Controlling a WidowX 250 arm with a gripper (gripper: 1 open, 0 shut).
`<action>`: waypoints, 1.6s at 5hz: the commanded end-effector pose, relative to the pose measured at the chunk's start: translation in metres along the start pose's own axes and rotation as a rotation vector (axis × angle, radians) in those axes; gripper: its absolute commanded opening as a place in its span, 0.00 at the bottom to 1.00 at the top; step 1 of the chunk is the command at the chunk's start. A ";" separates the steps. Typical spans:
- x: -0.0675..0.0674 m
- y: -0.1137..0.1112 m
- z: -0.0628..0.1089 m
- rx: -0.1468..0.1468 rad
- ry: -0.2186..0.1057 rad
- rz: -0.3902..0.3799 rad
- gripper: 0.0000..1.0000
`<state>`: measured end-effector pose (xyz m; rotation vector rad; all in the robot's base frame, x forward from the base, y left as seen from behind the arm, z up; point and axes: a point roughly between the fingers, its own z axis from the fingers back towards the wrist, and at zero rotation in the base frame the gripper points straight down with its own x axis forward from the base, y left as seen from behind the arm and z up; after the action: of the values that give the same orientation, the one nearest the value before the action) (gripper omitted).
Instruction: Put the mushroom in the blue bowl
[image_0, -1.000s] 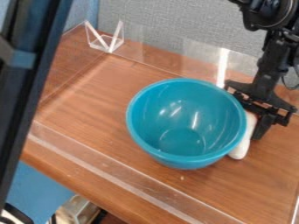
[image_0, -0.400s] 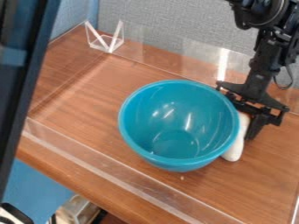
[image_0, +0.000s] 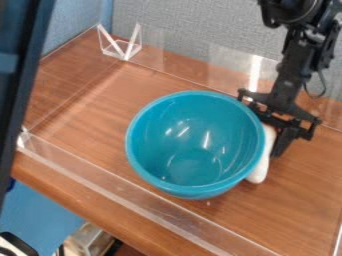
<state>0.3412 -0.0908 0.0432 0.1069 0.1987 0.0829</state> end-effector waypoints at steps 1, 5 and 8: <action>-0.006 0.009 0.053 -0.032 -0.117 0.028 0.00; -0.050 0.044 0.088 -0.037 -0.210 0.077 0.00; -0.056 0.043 0.086 -0.037 -0.220 0.077 0.00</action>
<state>0.3006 -0.0587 0.1196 0.1076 0.0492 0.1589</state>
